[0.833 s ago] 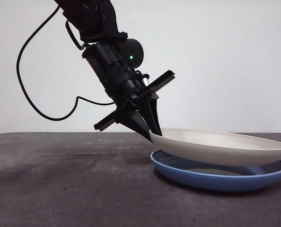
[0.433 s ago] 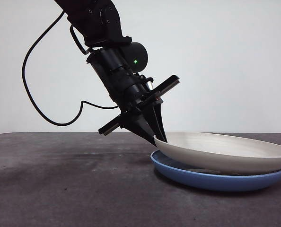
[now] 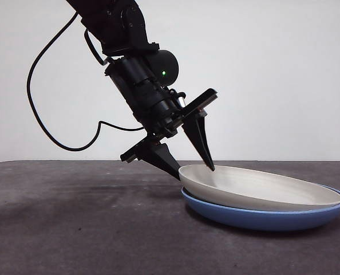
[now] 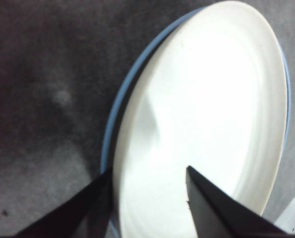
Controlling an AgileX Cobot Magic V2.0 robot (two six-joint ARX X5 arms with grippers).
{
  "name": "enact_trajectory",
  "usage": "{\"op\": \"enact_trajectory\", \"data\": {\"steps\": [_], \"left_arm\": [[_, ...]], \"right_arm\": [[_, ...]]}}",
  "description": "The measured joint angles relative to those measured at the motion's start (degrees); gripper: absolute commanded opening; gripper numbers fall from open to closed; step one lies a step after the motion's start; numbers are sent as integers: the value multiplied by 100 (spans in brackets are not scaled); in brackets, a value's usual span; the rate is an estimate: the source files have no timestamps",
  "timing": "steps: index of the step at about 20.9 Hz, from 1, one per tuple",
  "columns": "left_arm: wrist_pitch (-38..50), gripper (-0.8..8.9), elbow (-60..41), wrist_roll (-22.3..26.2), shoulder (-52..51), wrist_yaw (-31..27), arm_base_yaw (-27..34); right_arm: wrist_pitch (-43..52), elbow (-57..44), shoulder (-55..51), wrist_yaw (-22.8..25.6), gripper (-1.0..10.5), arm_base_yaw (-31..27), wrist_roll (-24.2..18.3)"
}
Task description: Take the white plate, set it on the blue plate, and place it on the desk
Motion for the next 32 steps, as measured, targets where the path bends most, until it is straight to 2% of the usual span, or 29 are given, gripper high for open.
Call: {"op": "enact_trajectory", "data": {"steps": [4, 6, 11, 15, 20, 22, 28, 32], "left_arm": [[-26, 586, 87, 0, 0, 15, 2], [-96, 663, 177, 2, 0, -24, 9], [-372, 682, 636, 42, 0, -31, 37], [-1049, 686, 1276, 280, 0, -31, 37], [-2774, 686, 2566, 1121, 0, -28, 70], [-3222, 686, 2771, 1421, -109, -31, 94], [-3713, 686, 2800, 2057, -1711, -50, 109], [-3727, 686, 2734, 2197, -2870, -763, 114]], "right_arm": [[-9, 0, 0, 0, 615, 0, 0], [-13, 0, 0, 0, 615, 0, 0], [-17, 0, 0, 0, 615, 0, 0], [-17, 0, 0, 0, 615, 0, 0], [-17, 0, 0, 2, 615, 0, 0], [-17, 0, 0, 4, 615, 0, 0], [140, 0, 0, 7, 615, 0, 0], [396, 2, 0, 4, 615, 0, 9]]}}
